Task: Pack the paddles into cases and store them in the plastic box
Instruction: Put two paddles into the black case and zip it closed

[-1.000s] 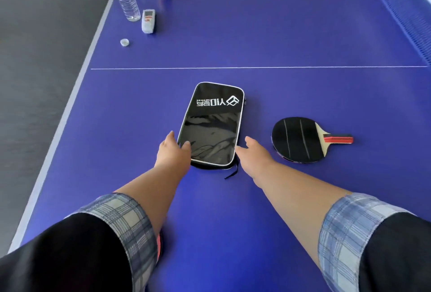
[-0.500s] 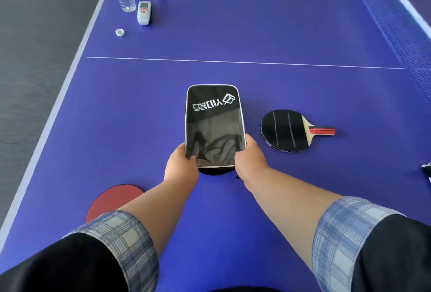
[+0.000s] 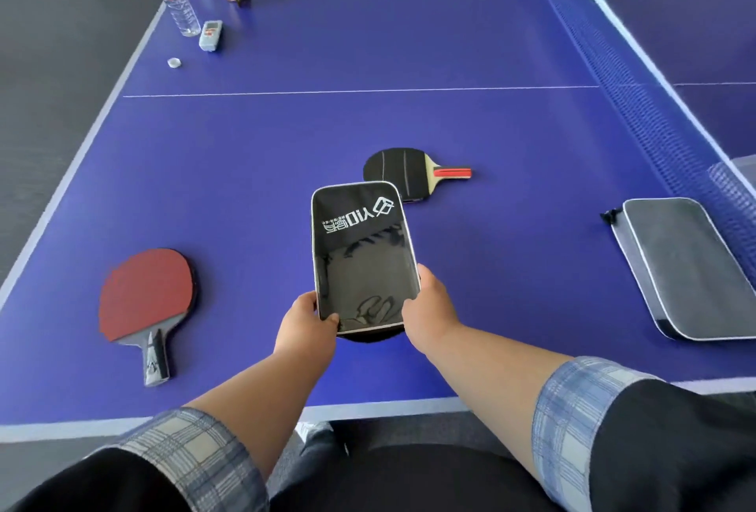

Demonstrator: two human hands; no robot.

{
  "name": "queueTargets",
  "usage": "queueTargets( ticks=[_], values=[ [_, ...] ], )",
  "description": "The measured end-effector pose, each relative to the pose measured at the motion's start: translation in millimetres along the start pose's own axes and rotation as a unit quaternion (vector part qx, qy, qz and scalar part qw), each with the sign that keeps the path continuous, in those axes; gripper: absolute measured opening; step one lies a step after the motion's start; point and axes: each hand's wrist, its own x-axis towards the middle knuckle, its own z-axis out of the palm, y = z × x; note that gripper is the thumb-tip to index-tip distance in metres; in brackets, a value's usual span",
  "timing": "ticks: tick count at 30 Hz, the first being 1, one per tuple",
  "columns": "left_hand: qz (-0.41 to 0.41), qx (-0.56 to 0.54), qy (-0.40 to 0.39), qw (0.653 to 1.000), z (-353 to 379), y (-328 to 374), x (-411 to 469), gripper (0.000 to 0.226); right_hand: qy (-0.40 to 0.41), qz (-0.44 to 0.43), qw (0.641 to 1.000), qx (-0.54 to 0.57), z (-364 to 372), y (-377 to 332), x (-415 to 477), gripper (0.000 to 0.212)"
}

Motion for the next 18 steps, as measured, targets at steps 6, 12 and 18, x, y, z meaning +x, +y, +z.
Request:
queueTargets(
  ticks=[6, 12, 18],
  values=[
    [-0.023, 0.062, -0.012, 0.998, 43, -13, -26, 0.017, -0.014, -0.001, 0.999, -0.032, -19, 55, -21, 0.067],
    [-0.046, 0.147, -0.049, 0.987, 57, -18, -26, 0.017, -0.079, 0.009, 0.984, -0.156, -23, 86, -19, 0.072],
    [-0.025, 0.091, 0.01, 0.995, 56, 3, -43, 0.026, -0.061, -0.109, 0.964, -0.236, -21, 67, -32, 0.076]
  ],
)
